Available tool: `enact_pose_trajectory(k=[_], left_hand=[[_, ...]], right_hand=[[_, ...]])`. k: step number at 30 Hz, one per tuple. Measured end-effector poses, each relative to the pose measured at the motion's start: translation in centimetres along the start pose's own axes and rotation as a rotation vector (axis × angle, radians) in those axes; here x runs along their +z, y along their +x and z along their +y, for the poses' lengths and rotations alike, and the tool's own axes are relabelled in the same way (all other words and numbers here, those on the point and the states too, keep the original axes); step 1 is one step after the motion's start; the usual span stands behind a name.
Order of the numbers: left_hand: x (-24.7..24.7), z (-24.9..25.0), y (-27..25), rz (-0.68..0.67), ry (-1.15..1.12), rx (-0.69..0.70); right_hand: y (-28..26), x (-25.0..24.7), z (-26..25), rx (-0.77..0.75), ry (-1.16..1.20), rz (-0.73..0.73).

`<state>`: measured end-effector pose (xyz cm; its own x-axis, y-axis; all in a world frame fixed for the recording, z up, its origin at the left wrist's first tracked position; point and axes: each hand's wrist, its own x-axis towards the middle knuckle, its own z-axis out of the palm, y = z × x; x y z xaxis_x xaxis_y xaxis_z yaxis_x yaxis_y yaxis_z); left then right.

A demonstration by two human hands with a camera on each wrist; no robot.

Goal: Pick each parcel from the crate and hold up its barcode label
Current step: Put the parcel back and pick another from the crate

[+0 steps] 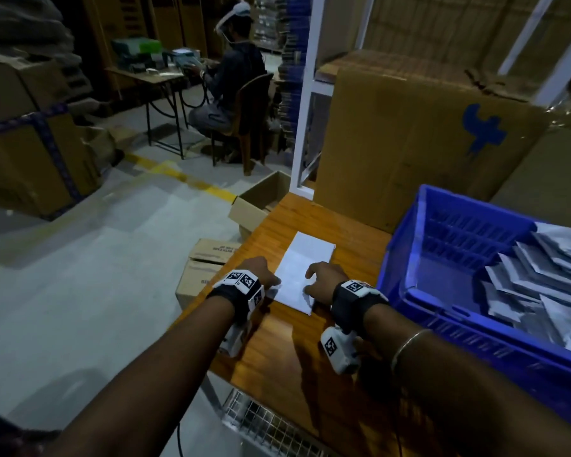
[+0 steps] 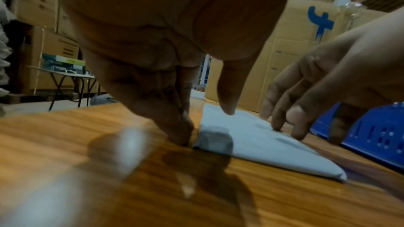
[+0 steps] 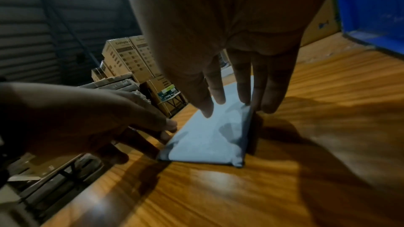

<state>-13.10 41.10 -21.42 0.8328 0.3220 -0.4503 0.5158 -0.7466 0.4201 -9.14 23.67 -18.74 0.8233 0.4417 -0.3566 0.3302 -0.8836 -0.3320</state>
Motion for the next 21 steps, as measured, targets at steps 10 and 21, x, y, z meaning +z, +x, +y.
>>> enact_pose_trajectory(k=[10, 21], left_hand=[[0.8, -0.3, 0.3, -0.039, -0.201, -0.045], [-3.5, 0.0, -2.1, 0.193, -0.742, 0.076]], right_hand=[[0.2, 1.6, 1.0, 0.025, 0.101, 0.070], [-2.1, 1.0, -0.9, -0.270, 0.136, 0.096]])
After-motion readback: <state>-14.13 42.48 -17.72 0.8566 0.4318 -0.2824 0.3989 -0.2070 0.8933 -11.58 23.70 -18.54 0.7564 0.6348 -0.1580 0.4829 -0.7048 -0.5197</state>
